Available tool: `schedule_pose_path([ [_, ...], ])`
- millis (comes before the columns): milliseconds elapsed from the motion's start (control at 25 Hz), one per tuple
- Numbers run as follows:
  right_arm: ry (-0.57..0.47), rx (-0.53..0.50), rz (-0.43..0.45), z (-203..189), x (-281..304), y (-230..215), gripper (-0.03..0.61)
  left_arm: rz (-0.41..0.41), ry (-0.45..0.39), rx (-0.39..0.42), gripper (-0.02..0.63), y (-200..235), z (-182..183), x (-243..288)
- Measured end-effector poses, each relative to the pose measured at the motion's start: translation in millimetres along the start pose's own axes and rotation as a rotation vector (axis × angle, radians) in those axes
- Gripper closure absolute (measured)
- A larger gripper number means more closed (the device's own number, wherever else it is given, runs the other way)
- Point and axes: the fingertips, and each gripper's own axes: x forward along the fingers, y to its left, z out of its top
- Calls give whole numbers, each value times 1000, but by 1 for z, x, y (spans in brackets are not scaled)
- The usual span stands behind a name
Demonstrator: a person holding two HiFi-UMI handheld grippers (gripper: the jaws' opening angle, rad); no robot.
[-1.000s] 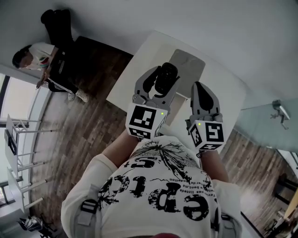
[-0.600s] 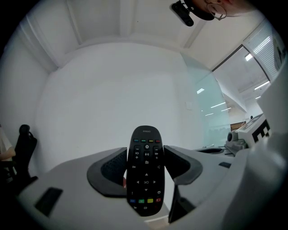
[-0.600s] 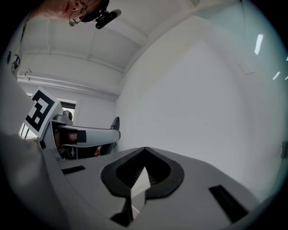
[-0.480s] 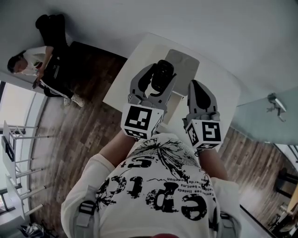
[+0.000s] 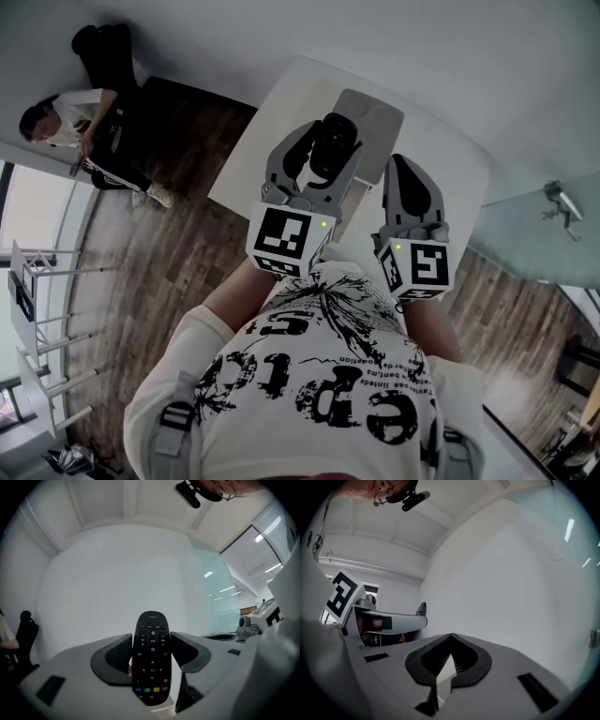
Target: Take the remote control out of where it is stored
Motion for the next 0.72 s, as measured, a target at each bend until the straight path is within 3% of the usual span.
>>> schedule_pose_path([
  [280,-18,29,-30,2,-4,-9,578,4,7,-39,348,0,-4,3],
  [520,-32,35,-57,5,-6,-15,578,19,-6,26,348,-1,-1,2],
  [720,-31,34,-67,4,-1,-16,578,8,2,19,349,1,-1,3],
])
